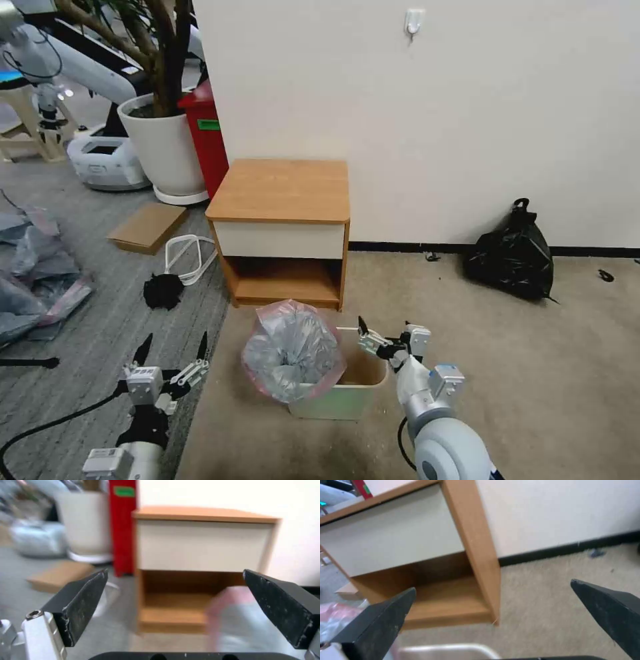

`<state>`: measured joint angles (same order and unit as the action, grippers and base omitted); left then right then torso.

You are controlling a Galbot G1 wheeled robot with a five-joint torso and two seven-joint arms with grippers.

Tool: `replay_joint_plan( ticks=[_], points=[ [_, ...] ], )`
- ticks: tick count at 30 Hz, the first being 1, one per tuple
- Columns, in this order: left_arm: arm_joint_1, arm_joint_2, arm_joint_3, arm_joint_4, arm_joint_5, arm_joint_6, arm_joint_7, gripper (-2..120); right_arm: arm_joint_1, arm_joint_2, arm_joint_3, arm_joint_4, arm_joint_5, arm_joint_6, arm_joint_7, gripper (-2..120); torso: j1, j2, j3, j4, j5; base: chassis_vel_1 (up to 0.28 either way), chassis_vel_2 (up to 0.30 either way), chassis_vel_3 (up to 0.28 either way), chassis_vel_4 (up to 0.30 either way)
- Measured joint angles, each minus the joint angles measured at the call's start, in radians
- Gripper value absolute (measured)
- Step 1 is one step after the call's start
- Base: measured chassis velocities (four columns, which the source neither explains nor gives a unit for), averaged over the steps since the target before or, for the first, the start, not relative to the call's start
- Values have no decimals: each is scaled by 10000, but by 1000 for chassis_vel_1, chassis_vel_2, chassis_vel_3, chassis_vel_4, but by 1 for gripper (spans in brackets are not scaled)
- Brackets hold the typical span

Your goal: Pick up the garbage bag from the table and place it over the trash can.

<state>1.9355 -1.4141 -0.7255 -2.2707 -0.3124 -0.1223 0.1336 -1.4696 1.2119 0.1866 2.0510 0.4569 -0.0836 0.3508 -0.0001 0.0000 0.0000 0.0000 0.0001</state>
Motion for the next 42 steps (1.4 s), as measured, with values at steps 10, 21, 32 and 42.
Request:
replay_joint_plan(
  ticks=[10,21,32,42],
  points=[
    [-378,821,699,-827,-1548,3285,577,100,-53,-56,246,202,-20,134,-22,100,0,0,0,0,-1,0,0,0,0],
    [-1649,1181,1704,-99,-2432,4688,-559,100,-229,243,207,90,-237,180,-15,99,1,0,0,-1,-1,0,0,0,0],
    [-2746,1470,2357,493,-3053,6137,-2417,100,-374,511,198,-244,-451,314,-26,89,1,0,0,0,-1,0,0,0,0],
    [-2748,1681,2116,-165,-3464,6417,-2346,100,-356,609,213,-363,-480,341,-27,86,1,0,0,0,0,0,0,0,0]
  ],
)
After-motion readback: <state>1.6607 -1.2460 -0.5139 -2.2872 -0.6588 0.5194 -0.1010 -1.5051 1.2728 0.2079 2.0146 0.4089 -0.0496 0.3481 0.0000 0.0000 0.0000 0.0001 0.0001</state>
